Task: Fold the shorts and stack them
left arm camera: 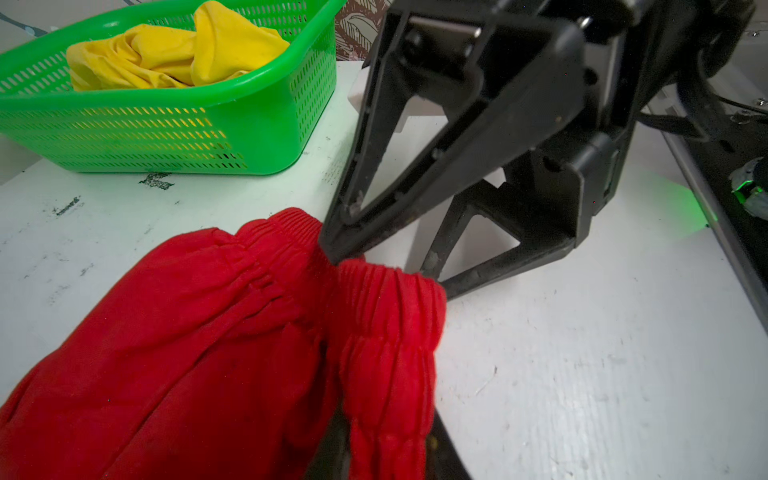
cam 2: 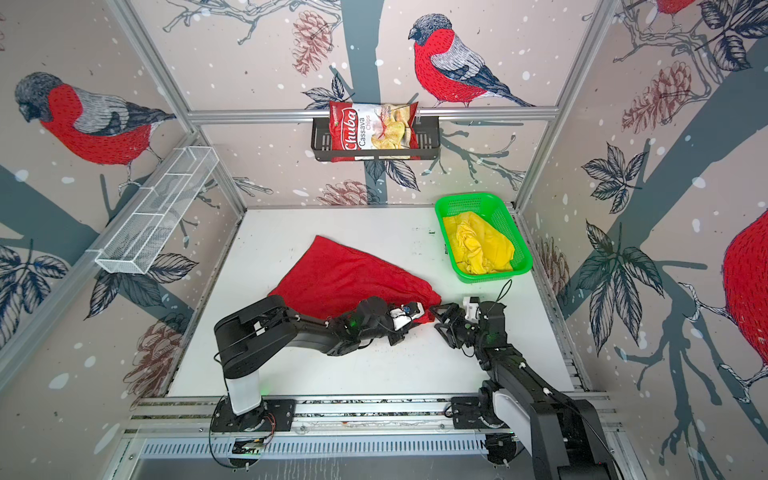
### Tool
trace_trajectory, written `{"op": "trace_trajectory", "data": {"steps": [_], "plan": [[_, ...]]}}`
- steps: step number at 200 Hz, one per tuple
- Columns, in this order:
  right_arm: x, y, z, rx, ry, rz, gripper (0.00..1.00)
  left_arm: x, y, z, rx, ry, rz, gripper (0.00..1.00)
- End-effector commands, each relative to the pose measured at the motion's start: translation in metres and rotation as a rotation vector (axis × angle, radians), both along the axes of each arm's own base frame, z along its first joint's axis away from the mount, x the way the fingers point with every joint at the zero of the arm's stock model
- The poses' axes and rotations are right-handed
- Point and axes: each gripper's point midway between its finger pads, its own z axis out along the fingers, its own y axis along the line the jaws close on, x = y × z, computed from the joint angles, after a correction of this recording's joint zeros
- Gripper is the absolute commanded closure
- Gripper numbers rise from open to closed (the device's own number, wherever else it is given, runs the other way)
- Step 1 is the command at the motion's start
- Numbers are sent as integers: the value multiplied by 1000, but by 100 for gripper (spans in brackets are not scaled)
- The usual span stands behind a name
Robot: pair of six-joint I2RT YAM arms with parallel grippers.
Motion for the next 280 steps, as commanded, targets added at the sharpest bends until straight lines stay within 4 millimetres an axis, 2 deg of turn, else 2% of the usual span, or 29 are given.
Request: {"op": "trace_trajectory", "data": {"steps": [1, 41, 79, 124, 171, 180, 189, 206, 216, 236, 249, 266, 280], "plan": [[6, 5, 12, 45, -32, 0, 22, 2, -4, 10, -51, -20, -1, 79], [10, 11, 22, 80, -51, 10, 22, 1, -4, 1, -19, -25, -8, 79], [8, 10, 11, 60, -14, -2, 22, 0, -7, 6, -44, -17, -14, 79], [11, 16, 8, 61, -4, 11, 22, 5, -9, 13, -74, -13, 13, 80], [24, 16, 1, 35, -6, 1, 22, -7, -13, 13, -84, 9, -44, 80], [29, 17, 2, 32, -18, 4, 22, -9, -14, 14, -83, 13, -54, 79], [31, 18, -4, 28, -2, 10, 23, -11, -13, 14, -82, 17, -60, 78], [34, 21, -8, 41, 2, 21, 25, -12, -12, 18, -82, 15, -65, 69], [34, 22, -10, 44, 5, 24, 30, -11, -10, 19, -71, 3, -59, 62], [35, 21, -14, 23, 1, 22, 53, -4, -3, 21, -46, -13, -14, 44], [35, 18, -16, -19, -4, 23, 62, 2, 6, 26, -44, -11, 32, 34], [36, 12, -19, -118, -11, 34, 72, 12, 20, 36, -62, 30, 94, 27], [36, 5, -17, -206, -21, 44, 75, 24, 35, 43, -74, 79, 165, 27]]}}
